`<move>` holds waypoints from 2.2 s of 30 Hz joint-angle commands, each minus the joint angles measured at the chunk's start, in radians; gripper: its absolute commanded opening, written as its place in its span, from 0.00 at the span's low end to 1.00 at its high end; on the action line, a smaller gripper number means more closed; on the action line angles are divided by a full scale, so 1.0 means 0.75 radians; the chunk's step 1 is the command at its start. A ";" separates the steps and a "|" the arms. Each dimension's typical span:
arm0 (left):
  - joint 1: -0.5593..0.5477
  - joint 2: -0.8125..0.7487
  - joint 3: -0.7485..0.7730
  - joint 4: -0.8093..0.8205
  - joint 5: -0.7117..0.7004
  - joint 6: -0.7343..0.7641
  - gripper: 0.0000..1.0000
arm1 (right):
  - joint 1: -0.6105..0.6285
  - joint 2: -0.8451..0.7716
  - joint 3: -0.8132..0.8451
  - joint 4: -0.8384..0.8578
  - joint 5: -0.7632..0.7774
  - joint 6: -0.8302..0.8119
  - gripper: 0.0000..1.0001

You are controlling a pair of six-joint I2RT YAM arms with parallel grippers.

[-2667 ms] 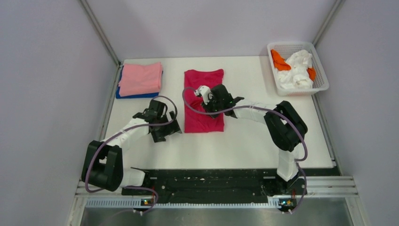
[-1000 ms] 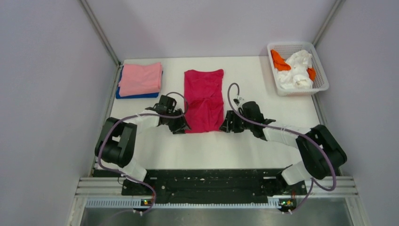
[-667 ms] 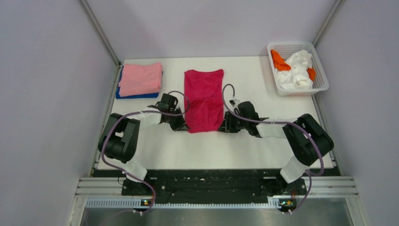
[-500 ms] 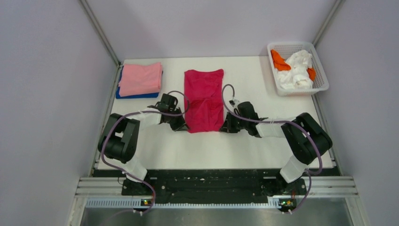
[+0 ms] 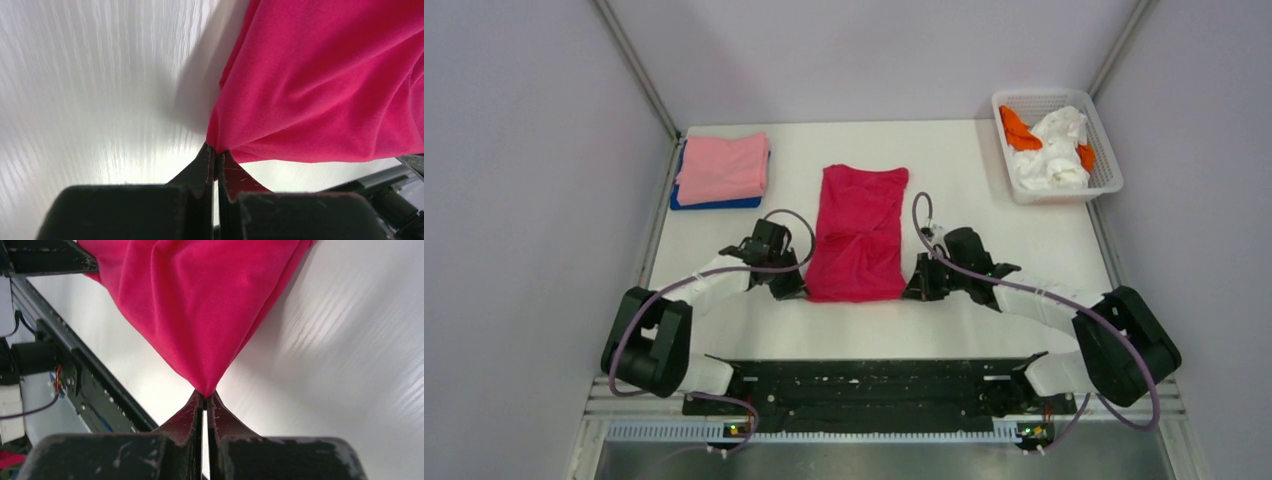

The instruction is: Fold and stack the t-shirts

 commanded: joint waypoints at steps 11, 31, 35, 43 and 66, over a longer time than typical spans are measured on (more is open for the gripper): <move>-0.213 -0.649 -0.069 -0.438 0.027 -0.046 0.00 | 0.264 -0.499 -0.088 -0.237 -0.081 0.126 0.00; -0.096 0.112 0.879 -0.267 -0.367 0.069 0.00 | -0.320 -0.199 0.343 -0.219 -0.173 0.059 0.00; -0.082 0.309 1.043 -0.299 -0.317 0.114 0.00 | -0.389 -0.089 0.364 -0.120 -0.212 0.079 0.00; -0.028 0.584 1.205 -0.326 -0.285 0.151 0.00 | -0.459 0.167 0.417 0.031 -0.254 0.113 0.00; 0.019 0.752 1.365 -0.162 0.286 0.214 0.99 | -0.493 0.377 0.666 -0.049 -0.034 0.015 0.99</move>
